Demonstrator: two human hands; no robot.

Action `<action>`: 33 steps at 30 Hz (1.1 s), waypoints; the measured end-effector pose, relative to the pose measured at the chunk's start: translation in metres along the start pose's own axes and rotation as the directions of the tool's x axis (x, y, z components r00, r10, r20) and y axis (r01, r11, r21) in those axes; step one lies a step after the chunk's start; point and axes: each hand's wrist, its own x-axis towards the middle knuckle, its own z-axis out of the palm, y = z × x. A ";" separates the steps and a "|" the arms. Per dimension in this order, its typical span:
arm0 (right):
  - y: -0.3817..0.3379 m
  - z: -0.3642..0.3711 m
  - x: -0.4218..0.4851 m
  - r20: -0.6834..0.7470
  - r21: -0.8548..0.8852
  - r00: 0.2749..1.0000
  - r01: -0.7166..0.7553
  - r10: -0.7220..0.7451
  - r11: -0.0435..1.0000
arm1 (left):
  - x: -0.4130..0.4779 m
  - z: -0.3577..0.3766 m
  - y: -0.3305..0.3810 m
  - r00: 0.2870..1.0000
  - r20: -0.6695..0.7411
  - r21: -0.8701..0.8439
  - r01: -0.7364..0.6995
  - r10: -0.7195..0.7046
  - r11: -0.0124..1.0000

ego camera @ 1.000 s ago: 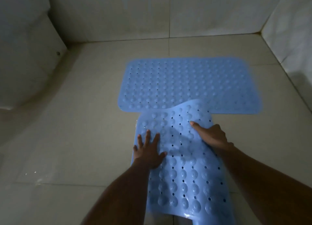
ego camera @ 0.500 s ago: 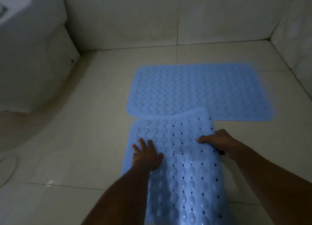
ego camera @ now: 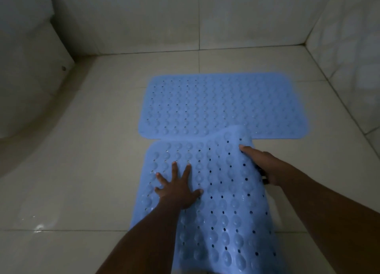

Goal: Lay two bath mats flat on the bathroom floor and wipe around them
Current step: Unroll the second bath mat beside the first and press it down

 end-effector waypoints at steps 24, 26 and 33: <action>0.036 -0.059 0.020 -0.314 -0.187 0.940 0.080 -0.137 0.979 | 0.000 0.007 0.011 0.995 -0.076 0.028 -0.055 0.057 0.998; 0.040 -0.063 0.027 -0.308 -0.145 0.943 0.086 -0.128 0.986 | 0.001 0.007 0.015 0.997 -0.071 0.016 -0.031 0.033 0.999; 0.030 -0.063 0.016 -0.284 -0.129 0.945 0.128 -0.160 0.983 | 0.007 0.011 0.032 0.967 -0.098 0.154 -0.217 0.234 0.964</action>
